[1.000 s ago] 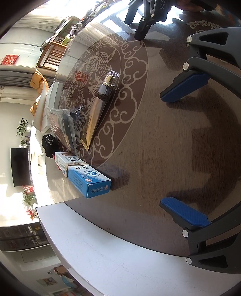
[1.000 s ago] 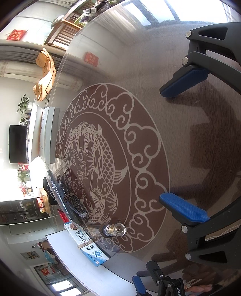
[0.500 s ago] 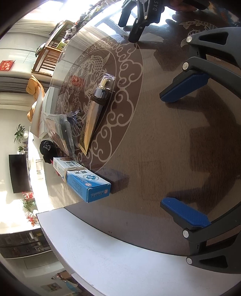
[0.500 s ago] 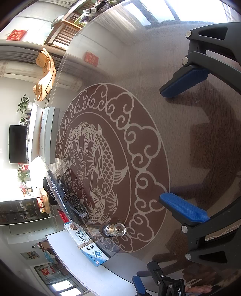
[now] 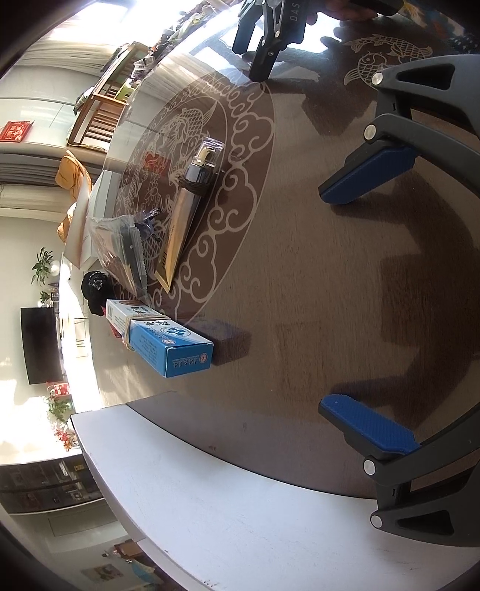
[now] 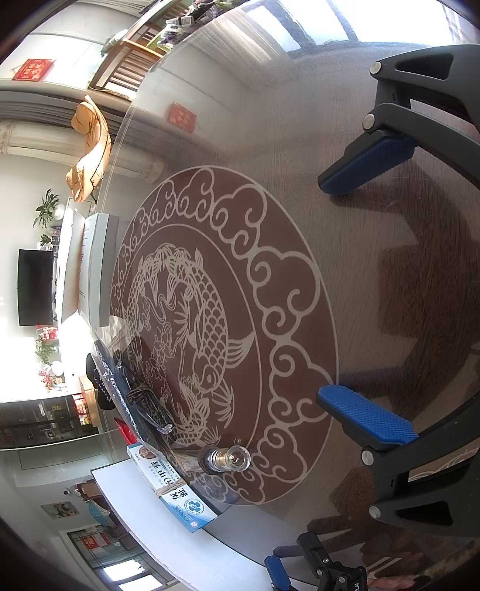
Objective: Organize objects
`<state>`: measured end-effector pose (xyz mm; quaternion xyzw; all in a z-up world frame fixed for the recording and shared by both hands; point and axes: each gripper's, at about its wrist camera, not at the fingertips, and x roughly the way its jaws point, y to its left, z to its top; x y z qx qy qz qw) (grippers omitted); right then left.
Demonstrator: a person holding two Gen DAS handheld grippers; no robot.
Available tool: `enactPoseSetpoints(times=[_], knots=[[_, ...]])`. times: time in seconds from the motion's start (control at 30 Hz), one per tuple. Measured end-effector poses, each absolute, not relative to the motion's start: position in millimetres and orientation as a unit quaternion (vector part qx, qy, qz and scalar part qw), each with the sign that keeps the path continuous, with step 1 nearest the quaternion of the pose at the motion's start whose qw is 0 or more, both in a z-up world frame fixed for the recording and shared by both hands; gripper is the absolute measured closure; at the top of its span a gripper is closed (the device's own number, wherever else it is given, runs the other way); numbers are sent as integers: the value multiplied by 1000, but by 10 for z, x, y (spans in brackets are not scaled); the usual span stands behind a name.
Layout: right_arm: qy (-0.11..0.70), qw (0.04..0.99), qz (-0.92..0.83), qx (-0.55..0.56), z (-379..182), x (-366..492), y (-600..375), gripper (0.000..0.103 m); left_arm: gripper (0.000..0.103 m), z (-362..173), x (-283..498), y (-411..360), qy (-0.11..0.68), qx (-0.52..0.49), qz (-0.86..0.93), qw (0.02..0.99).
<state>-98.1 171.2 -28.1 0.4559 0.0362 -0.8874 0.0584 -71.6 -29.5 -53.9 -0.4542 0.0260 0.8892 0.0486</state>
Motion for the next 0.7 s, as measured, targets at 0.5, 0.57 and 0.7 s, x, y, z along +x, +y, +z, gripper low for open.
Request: enactPoseSetpoints(times=[0.5, 0.57, 0.7], knots=[[36, 58, -887, 456, -283, -987, 1708, 0, 0, -541, -628, -326, 26, -455, 889, 48], [36, 58, -887, 456, -283, -987, 1708, 0, 0, -541, -627, -325, 26, -454, 889, 48], [36, 58, -887, 456, -284, -988, 1708, 0, 0, -542, -629, -326, 26, -455, 889, 48]])
